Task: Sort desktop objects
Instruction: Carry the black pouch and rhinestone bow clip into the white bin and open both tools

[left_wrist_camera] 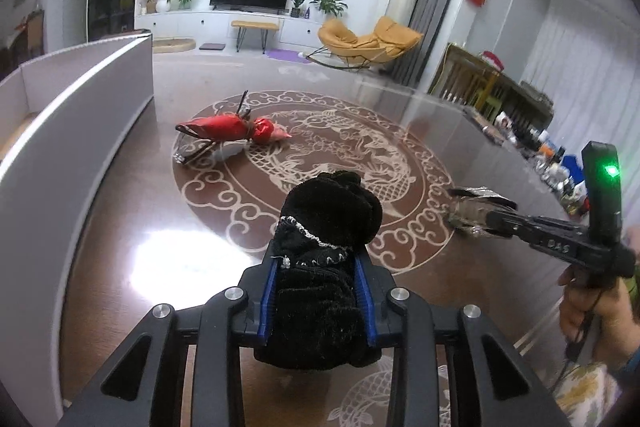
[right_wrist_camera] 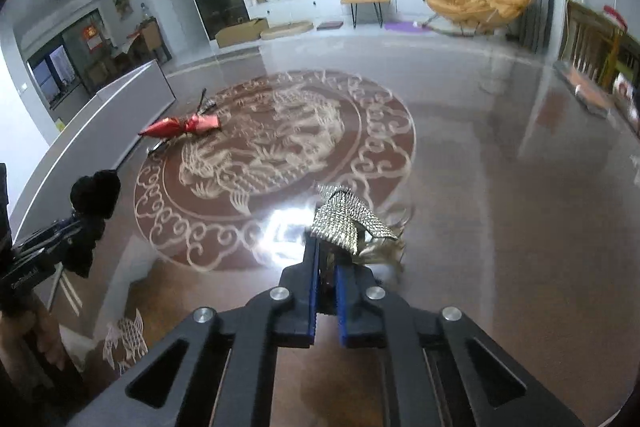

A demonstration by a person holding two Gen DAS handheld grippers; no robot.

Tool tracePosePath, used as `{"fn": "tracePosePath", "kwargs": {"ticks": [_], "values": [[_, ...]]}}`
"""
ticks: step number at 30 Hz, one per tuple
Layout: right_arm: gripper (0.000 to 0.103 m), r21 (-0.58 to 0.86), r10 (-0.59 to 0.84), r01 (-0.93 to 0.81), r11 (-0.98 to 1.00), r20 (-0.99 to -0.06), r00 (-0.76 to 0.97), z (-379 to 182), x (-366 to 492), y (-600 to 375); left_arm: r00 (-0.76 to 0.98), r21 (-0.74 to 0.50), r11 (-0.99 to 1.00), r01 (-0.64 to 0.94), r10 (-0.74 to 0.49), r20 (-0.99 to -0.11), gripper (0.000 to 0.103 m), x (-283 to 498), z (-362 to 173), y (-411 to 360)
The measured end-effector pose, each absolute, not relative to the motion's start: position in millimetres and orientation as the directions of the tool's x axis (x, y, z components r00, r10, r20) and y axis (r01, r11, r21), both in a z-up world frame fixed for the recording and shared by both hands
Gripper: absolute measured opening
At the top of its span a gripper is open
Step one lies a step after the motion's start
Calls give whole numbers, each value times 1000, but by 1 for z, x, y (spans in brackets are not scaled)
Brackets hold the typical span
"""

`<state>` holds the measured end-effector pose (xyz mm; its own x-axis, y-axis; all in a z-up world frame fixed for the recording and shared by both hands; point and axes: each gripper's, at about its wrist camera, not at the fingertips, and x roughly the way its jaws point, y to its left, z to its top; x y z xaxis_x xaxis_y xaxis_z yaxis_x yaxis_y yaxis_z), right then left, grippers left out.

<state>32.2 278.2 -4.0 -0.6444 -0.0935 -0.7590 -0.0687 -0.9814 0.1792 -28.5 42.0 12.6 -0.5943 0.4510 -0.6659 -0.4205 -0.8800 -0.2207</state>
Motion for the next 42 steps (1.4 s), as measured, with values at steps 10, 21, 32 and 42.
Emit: {"fn": "tracePosePath", "kwargs": {"ticks": [10,21,32,42], "values": [[77,185,-84,-76,-980,-725,-684,-8,60,290,-590,-228,-893,-388,430,-683,33,-37,3,40],[49,144,-97,-12,-989,-725,-682,-12,12,292,-609,-243,-889,-389,446,-656,33,-31,9,36],[49,96,-250,253,-963,-675,-694,59,21,195,-720,-332,-895,-297,438,-538,33,4,90,-38],[49,133,-556,605,-785,-582,-594,116,-44,-33,-729,-195,-979,60,90,-678,33,-32,119,-223]]}}
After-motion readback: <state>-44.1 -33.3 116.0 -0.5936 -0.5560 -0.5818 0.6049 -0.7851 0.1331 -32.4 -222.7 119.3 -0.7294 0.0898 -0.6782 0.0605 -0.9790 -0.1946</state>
